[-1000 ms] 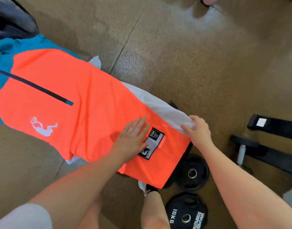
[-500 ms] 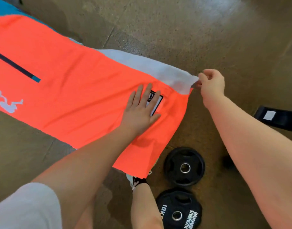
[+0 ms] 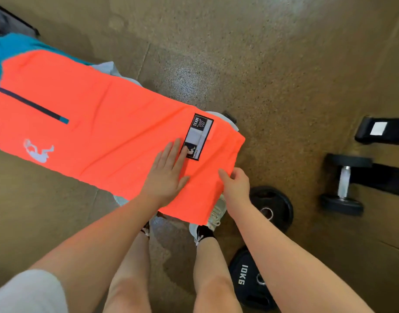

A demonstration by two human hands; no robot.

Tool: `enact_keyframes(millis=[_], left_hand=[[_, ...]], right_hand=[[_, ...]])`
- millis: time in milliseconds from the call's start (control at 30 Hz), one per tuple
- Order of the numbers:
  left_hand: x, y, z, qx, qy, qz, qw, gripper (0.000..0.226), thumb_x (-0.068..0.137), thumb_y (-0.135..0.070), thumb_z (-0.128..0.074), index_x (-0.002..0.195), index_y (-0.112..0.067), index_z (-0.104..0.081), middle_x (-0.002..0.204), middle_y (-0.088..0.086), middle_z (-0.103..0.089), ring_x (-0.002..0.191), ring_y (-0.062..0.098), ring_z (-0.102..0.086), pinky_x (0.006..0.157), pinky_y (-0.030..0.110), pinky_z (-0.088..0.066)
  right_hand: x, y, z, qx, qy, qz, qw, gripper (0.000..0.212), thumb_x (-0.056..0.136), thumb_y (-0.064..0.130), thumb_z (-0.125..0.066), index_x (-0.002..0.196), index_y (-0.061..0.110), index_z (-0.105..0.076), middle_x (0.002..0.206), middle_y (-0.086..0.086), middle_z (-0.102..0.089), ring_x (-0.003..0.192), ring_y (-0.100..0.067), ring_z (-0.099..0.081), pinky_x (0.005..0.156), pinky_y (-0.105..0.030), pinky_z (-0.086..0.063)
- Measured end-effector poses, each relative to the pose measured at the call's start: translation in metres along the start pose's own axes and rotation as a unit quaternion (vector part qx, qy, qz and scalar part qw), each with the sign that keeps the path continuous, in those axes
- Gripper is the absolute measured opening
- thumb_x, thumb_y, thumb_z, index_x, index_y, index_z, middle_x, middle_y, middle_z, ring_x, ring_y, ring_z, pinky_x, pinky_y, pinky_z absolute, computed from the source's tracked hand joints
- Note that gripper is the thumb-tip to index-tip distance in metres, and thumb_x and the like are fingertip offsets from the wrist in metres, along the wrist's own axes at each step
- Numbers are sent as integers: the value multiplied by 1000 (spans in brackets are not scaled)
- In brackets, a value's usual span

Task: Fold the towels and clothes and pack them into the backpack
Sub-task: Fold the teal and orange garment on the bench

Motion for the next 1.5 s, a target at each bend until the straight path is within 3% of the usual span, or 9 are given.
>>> enact_keyframes(millis=[233, 367, 567, 800, 933, 1100, 1200, 1333, 1500], left_hand=[[-33, -12, -24, 18, 107, -23, 994, 69, 80, -48, -40, 138, -12, -34, 143, 19, -40, 130, 36, -39, 92, 53, -45], [-35, -18, -16, -12, 146, -40, 988, 70, 92, -36, -48, 149, -23, -9, 157, 8, 6, 145, 28, 0, 117, 41, -13], [-58, 76, 26, -60, 112, 82, 989, 70, 91, -24, -48, 149, -18, -10, 157, 12, 4, 144, 28, -4, 117, 32, -8], [-113, 268, 72, -196, 11, 195, 961, 49, 86, -14, -37, 132, 2, -44, 137, 27, -39, 129, 37, -37, 106, 35, -26], [-152, 377, 77, -316, -91, 366, 871, 34, 91, -5, -45, 125, 2, -48, 126, 22, -46, 117, 33, -46, 96, 30, -33], [-163, 424, 39, -603, -150, 468, 629, 39, 93, -8, -49, 130, -8, -35, 136, 10, -42, 122, 25, -45, 104, 37, -36], [-157, 434, 21, -667, -167, 458, 563, 36, 89, 2, -50, 119, -12, -36, 125, 10, -47, 115, 22, -46, 100, 35, -40], [-150, 435, 4, -722, -121, 394, 556, 28, 86, 11, -46, 95, -15, -43, 97, 2, -53, 94, 12, -50, 74, 16, -39], [-154, 412, 3, -700, 28, 305, 645, 26, 89, -11, -58, 113, -16, -50, 101, -6, -60, 91, 5, -56, 70, 11, -41]], right_hand=[[12, -16, 60, -126, -46, -26, 991, 17, 89, 14, -58, 97, -1, -59, 92, -17, -59, 92, -34, -57, 73, -39, -40], [-5, -9, 68, -200, -113, -112, 967, 61, 93, 22, -54, 143, 4, -26, 144, -19, -34, 131, -36, -36, 104, -44, -33], [-80, 70, -83, -402, 52, 191, 894, 65, 97, 33, -42, 149, 11, -11, 158, -11, -2, 145, -26, -2, 116, -36, -5], [-125, 87, -278, -446, 144, 252, 847, 51, 98, 27, -38, 147, 19, -25, 159, -5, -4, 145, -24, -4, 116, -37, -12], [-142, 106, -354, -455, 153, 321, 816, 46, 87, 13, -43, 132, 6, -49, 145, -23, -36, 131, -43, -37, 102, -52, -39], [-138, 115, -413, -564, 167, 345, 732, 58, 95, 15, -41, 149, 18, -18, 159, -5, -5, 145, -27, -9, 114, -42, -16], [-138, 117, -436, -609, 175, 351, 689, 59, 96, 21, -42, 149, 25, -16, 159, -1, 0, 145, -29, -7, 112, -48, -17], [-138, 121, -443, -641, 138, 349, 670, 60, 94, 24, -45, 148, 33, -18, 159, 3, -1, 142, -33, -12, 107, -47, -21], [-136, 111, -443, -663, 141, 311, 666, 68, 95, 23, -43, 148, 36, -3, 157, 5, 15, 144, -30, 1, 110, -48, -15]])
Point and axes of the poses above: each hand's wrist, its own x-axis towards the middle knuckle, its own z-axis out of the back of the hand, y = z × x, the point moved 9 cm from there along x, towards the middle knuckle
